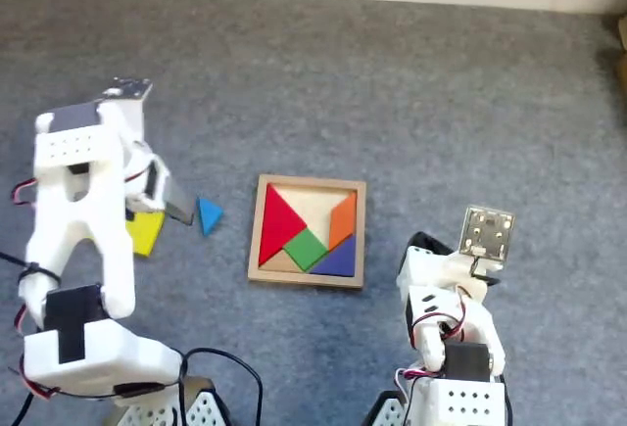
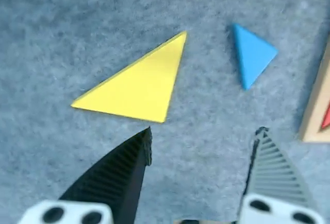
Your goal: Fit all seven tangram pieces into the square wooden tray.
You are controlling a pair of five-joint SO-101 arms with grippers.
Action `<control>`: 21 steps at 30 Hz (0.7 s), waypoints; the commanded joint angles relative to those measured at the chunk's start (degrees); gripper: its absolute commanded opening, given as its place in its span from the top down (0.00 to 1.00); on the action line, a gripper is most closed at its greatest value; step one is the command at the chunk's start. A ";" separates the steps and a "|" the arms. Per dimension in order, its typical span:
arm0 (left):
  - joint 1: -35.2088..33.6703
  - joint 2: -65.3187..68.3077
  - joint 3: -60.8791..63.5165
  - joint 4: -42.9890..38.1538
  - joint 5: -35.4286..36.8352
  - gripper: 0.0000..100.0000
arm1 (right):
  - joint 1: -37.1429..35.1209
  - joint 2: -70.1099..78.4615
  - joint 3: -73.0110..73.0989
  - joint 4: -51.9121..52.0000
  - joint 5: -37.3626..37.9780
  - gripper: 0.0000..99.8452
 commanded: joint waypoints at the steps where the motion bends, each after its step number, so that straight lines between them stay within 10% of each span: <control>1: -3.21 -0.48 -2.95 0.35 -10.46 0.70 | 0.57 0.84 8.48 0.13 -0.18 1.00; 9: -7.87 0.04 -2.86 -0.35 -39.03 0.69 | 0.57 0.84 8.48 0.13 -0.18 1.00; 21: -9.54 0.13 13.85 -25.49 -54.77 0.69 | 0.57 0.84 8.48 0.13 -0.18 1.00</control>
